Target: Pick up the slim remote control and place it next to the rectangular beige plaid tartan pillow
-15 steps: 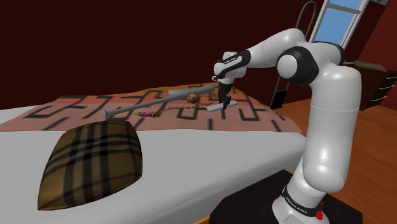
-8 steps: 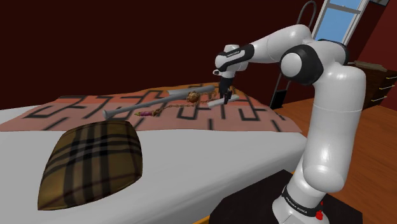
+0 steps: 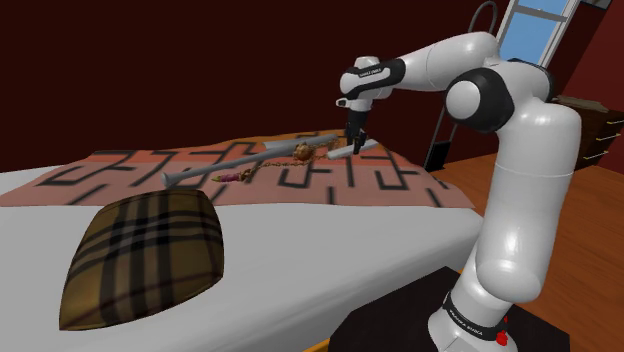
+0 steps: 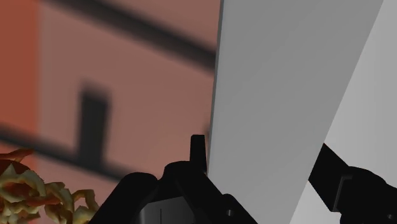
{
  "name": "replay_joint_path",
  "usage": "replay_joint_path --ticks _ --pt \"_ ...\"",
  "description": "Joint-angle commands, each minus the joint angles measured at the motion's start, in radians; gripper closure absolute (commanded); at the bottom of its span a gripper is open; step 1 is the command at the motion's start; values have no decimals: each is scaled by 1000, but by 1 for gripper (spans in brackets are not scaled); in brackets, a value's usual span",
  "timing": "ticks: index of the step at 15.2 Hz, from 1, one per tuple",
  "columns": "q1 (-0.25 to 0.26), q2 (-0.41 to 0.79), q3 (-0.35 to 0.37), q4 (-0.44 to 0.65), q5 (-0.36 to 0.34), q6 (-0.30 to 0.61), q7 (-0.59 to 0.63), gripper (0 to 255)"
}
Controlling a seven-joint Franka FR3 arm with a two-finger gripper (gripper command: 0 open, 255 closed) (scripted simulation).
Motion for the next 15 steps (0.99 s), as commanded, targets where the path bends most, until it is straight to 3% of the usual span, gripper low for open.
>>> replay_joint_path --ticks 1,6,15 --pt "-1 -1 -1 25 -1 -25 2 255" --pt "-2 -7 -3 84 -6 -89 5 255" --pt "138 -146 84 -74 -74 -49 240 255"
